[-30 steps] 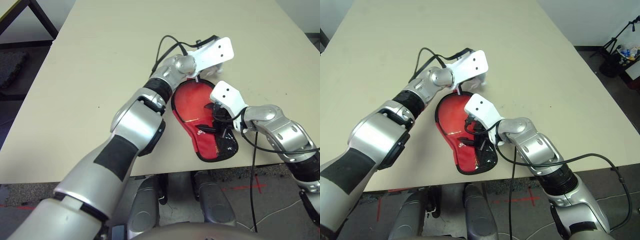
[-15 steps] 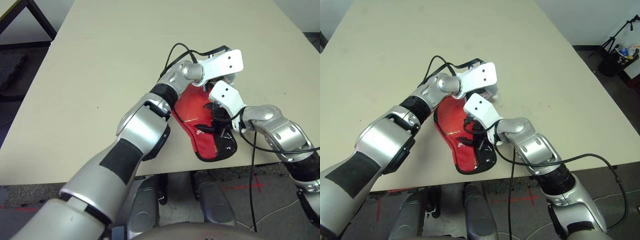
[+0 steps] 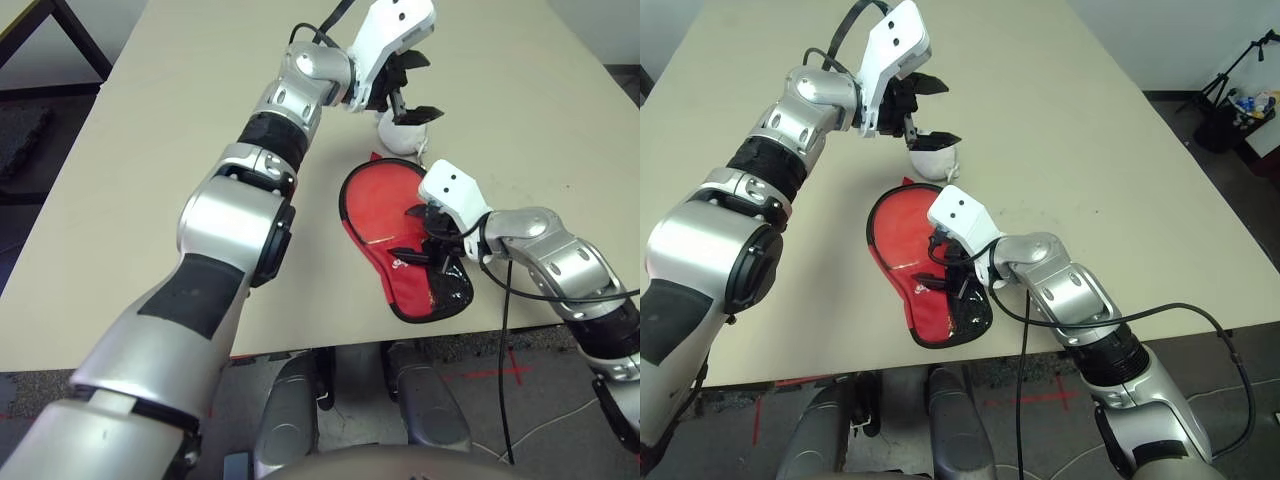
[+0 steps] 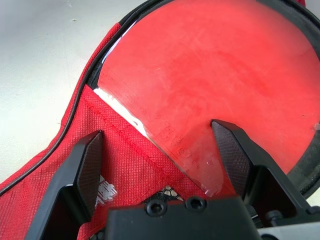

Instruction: Store the ping-pong paddle in its case and zip it.

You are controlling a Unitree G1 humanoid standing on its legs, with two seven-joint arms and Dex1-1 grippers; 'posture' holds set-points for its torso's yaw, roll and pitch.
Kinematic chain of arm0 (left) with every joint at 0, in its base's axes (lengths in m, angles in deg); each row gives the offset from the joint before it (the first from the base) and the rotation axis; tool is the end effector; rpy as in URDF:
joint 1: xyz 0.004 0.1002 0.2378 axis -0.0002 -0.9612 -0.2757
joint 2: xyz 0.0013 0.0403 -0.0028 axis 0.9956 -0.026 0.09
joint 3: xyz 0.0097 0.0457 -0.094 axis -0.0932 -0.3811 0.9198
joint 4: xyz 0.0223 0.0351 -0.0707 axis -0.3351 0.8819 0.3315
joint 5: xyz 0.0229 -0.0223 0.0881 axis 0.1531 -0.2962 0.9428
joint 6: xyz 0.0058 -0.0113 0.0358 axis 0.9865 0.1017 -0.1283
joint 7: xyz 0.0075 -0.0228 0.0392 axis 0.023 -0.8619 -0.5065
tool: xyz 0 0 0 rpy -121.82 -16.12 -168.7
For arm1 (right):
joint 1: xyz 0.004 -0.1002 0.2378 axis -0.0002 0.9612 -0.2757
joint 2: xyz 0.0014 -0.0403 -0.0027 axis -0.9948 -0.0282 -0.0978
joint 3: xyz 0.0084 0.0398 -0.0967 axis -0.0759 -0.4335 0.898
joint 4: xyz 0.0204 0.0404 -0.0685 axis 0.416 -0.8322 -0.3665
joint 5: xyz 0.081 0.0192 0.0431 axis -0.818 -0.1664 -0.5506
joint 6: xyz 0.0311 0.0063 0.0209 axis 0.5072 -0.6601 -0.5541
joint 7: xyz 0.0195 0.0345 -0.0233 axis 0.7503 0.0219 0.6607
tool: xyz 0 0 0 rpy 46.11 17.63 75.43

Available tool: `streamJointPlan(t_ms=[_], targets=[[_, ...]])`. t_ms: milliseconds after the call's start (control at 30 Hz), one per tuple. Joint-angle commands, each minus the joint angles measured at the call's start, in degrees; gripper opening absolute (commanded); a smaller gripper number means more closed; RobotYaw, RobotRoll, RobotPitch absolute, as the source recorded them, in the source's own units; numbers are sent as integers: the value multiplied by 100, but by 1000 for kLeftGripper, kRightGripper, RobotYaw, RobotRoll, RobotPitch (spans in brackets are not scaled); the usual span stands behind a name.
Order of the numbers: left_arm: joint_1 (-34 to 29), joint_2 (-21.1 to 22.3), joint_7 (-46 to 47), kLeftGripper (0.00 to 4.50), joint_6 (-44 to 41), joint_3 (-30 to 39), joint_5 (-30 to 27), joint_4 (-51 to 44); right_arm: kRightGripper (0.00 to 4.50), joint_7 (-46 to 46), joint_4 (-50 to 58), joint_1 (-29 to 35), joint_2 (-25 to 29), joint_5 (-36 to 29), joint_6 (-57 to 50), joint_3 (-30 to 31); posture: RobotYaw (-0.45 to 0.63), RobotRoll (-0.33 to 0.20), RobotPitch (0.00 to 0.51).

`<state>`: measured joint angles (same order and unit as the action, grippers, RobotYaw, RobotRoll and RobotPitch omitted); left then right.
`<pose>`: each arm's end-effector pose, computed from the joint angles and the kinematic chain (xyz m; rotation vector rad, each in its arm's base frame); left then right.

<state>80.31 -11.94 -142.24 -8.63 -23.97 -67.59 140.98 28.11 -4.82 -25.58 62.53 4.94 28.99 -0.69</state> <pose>0.3712 0.0905 0.2912 0.6208 -0.1310 -1.2167 0.2567 -0.1691 0.1665 -0.5426 0.4314 0.9943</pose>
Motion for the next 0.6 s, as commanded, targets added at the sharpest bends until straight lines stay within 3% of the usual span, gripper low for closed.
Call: streamJointPlan(t_ms=[33, 233, 367, 600], targets=[[-304, 162, -364, 4477, -331, -121, -80, -530, 4500, 48, -505, 237, -25, 103, -146, 333, -83, 0, 224], [-1059, 417, -716, 4477, -665, -587, 44, -1520, 4500, 57, -599, 199, -65, 135, -84, 335, -85, 0, 216], [-1935, 730, -872, 4477, -767, -1036, 273, -2185, 4500, 32, -654, 163, -92, 155, -60, 301, -90, 0, 213], [-2492, 779, -834, 4477, -1037, -1189, 181, -2659, 4500, 5, -659, 183, -114, 163, -62, 270, -97, 0, 209]])
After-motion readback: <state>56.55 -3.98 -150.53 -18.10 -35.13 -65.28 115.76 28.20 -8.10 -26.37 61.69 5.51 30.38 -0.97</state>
